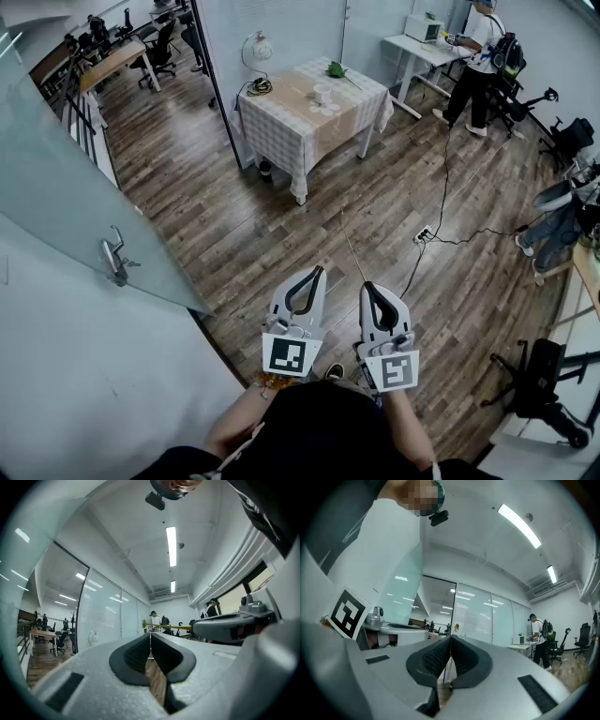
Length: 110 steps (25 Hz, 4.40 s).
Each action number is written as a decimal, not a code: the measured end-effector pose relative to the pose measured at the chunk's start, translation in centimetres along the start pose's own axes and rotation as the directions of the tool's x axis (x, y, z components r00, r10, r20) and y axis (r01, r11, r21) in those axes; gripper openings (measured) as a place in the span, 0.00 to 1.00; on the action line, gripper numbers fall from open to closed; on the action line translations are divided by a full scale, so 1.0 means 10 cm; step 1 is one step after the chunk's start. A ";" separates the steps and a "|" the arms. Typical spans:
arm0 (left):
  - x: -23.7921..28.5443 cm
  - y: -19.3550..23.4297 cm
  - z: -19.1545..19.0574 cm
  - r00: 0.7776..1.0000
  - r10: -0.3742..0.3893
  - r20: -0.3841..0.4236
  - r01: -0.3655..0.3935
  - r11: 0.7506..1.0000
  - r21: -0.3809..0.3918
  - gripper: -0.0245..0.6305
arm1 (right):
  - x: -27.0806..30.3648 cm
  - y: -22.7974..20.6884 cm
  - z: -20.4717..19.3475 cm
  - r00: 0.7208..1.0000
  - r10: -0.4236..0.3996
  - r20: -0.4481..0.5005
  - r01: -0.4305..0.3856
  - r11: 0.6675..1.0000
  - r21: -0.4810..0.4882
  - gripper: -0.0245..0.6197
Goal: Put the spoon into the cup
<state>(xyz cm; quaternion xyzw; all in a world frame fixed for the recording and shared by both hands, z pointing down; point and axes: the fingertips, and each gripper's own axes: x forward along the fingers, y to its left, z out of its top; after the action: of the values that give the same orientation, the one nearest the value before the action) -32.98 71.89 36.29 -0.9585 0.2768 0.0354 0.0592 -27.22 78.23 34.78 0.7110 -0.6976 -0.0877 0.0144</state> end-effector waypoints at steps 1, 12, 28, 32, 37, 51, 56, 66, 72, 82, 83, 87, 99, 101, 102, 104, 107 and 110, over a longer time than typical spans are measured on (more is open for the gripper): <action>0.00 0.05 -0.02 1.000 -0.004 -0.001 0.004 1.000 0.001 0.07 | 0.06 0.04 -0.04 1.000 -0.002 -0.003 0.002 1.000 -0.002 0.05; 0.40 0.62 -0.27 1.000 -0.012 -0.007 0.012 1.000 -0.018 0.07 | 0.74 -0.10 -0.30 0.999 -0.033 0.022 0.031 0.997 0.078 0.05; 2.86 1.30 -0.50 1.000 -0.021 0.001 0.021 0.999 0.046 0.07 | 2.77 -1.56 -0.74 0.996 0.007 0.086 -0.017 0.993 0.119 0.05; 3.34 1.52 -0.58 1.000 0.016 -0.017 -0.015 0.999 0.050 0.07 | 3.22 -1.90 -0.84 0.995 0.036 0.097 -0.047 0.992 0.117 0.05; 3.77 1.82 -0.75 0.998 0.048 -0.043 -0.047 0.998 0.043 0.07 | 3.67 -2.19 -1.05 0.997 0.042 0.062 -0.051 0.988 0.144 0.05; 5.64 3.06 -1.27 0.997 0.040 -0.066 -0.040 0.999 -0.002 0.07 | 5.56 -3.14 -1.69 0.997 0.035 -0.073 -0.031 0.998 0.057 0.05; 6.27 3.73 -1.35 0.995 0.068 -0.066 -0.070 0.997 -0.022 0.07 | 6.41 -3.43 -1.75 0.993 0.063 -0.101 -0.062 0.998 0.012 0.05; 7.05 4.46 -1.67 0.987 0.112 -0.119 -0.117 0.993 -0.032 0.07 | 7.60 -3.96 -2.03 0.991 0.073 -0.113 -0.070 0.997 0.033 0.05; 7.57 4.73 -1.82 0.972 0.184 -0.145 -0.185 0.983 0.007 0.07 | 8.19 -4.38 -2.48 0.972 0.156 -0.174 -0.155 0.988 0.016 0.05; 8.55 4.93 -1.96 0.924 0.317 -0.213 -0.313 0.948 0.049 0.07 | 9.08 -5.12 -2.98 0.919 0.320 -0.232 -0.316 0.947 0.055 0.05; 8.61 4.95 -1.99 0.919 0.330 -0.216 -0.328 0.944 0.045 0.07 | 9.15 -5.16 -3.05 0.911 0.335 -0.242 -0.334 0.941 0.048 0.05; 8.77 5.04 -2.10 0.908 0.351 -0.229 -0.355 0.934 0.023 0.07 | 9.34 -5.25 -3.31 0.896 0.349 -0.274 -0.354 0.935 0.032 0.05; 8.90 5.36 -2.05 0.912 0.355 -0.207 -0.356 0.934 0.036 0.07 | 9.58 -5.16 -3.90 0.844 0.345 -0.410 -0.366 0.930 0.030 0.05; 8.86 5.39 -2.08 0.907 0.364 -0.213 -0.366 0.930 0.033 0.07 | 9.59 -5.11 -3.98 0.831 0.357 -0.427 -0.380 0.924 0.034 0.05; 8.84 5.41 -2.09 0.905 0.368 -0.214 -0.370 0.929 0.032 0.07 | 9.59 -5.08 -4.02 0.824 0.363 -0.435 -0.388 0.921 0.035 0.05; 8.81 5.43 -2.11 0.902 0.372 -0.217 -0.374 0.927 0.033 0.07 | 9.60 -5.03 -4.09 0.810 0.374 -0.453 -0.402 0.915 0.037 0.05; 8.79 5.46 -2.11 0.900 0.376 -0.221 -0.378 0.925 0.035 0.07 | 9.59 -4.95 -4.21 0.788 0.383 -0.482 -0.414 0.909 0.047 0.05; 8.77 5.49 -2.09 0.899 0.380 -0.218 -0.381 0.924 0.039 0.07 | 9.58 -4.88 -4.31 0.768 0.393 -0.505 -0.424 0.904 0.057 0.05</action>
<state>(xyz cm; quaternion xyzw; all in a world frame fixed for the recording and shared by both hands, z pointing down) 12.46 -23.13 42.98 -0.8838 0.4636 -0.0601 0.0179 28.44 -20.14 60.17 0.5392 -0.8037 0.0860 0.2367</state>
